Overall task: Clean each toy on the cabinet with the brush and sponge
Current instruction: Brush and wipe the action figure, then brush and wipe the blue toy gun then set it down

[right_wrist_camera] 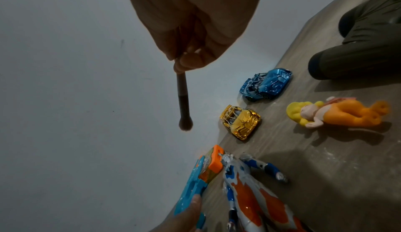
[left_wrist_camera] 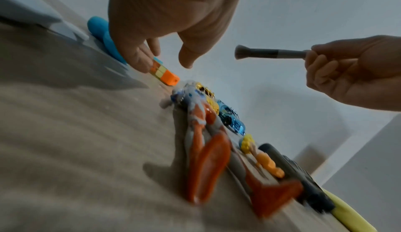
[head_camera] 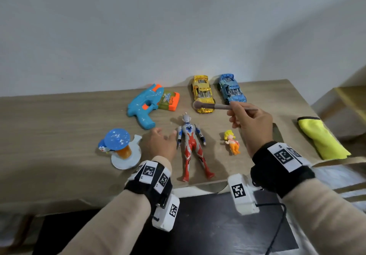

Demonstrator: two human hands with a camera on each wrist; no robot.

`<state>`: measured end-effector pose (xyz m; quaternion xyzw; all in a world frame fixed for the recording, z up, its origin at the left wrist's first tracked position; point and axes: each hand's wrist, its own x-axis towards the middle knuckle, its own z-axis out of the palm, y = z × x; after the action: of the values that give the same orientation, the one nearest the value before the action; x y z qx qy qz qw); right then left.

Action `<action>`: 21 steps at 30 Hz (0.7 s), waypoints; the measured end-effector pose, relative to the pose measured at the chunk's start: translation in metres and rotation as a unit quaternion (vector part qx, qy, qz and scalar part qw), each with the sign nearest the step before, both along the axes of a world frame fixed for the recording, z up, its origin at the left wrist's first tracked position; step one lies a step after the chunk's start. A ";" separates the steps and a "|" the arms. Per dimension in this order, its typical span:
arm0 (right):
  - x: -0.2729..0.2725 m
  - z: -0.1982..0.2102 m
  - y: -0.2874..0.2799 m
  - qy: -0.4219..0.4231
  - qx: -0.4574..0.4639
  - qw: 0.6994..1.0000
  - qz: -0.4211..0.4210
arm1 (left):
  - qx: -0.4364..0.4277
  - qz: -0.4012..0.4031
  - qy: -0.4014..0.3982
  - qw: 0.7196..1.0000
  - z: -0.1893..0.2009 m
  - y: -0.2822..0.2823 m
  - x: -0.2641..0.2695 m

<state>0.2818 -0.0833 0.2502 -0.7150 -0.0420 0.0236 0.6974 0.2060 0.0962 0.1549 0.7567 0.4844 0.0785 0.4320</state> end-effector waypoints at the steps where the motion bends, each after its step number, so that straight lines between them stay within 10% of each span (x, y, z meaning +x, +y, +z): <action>1: 0.002 0.001 0.001 -0.002 0.002 1.000 0.007 | 0.010 0.020 -0.015 1.000 0.001 0.006 0.004; 21: 0.053 -0.005 -0.001 0.024 0.016 0.996 0.088 | -0.014 0.181 0.066 0.981 -0.003 0.063 0.068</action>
<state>0.3347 -0.0839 0.2448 -0.6969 -0.0883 0.1009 0.7046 0.2741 0.1594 0.1521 0.6539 0.6418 0.0990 0.3882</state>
